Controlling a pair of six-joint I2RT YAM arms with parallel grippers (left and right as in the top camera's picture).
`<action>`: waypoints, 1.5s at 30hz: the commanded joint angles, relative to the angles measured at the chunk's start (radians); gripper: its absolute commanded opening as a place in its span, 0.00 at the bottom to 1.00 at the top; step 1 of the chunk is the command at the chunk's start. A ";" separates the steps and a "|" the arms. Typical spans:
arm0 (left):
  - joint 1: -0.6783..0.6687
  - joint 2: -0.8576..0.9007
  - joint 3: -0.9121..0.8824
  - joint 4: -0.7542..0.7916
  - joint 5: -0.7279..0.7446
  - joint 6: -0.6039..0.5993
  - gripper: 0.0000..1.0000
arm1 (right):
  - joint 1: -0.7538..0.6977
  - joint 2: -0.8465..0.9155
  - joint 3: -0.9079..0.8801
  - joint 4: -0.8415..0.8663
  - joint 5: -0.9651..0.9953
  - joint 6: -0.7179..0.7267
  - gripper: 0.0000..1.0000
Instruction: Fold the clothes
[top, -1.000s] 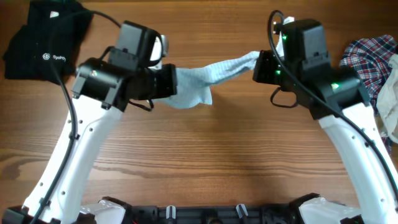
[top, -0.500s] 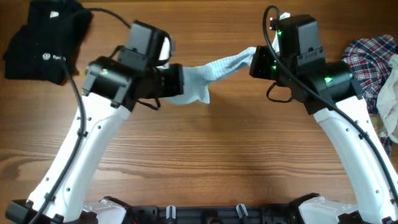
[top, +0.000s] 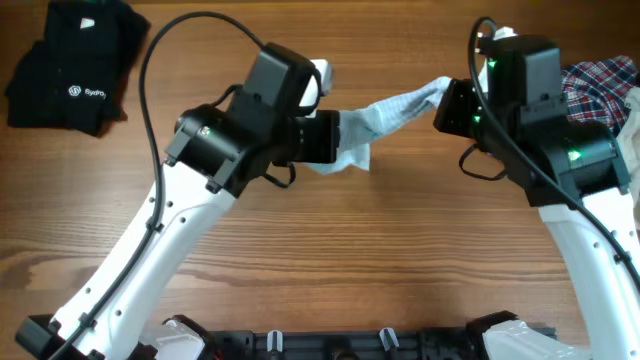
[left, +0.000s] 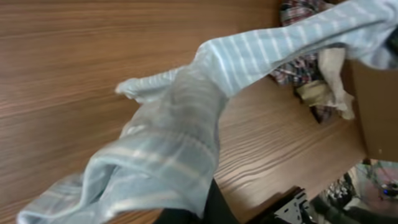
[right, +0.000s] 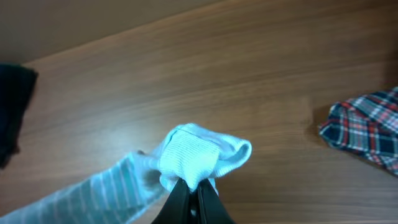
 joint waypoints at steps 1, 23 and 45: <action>-0.041 0.008 0.020 0.027 0.023 -0.017 0.04 | -0.006 -0.007 0.023 -0.003 0.048 -0.003 0.04; 0.311 0.190 0.019 -0.220 -0.121 0.039 0.04 | 0.079 0.308 0.018 0.133 -0.193 0.045 0.04; 0.430 0.425 0.019 -0.142 -0.319 0.045 0.08 | 0.126 0.515 -0.011 0.245 -0.185 0.039 0.04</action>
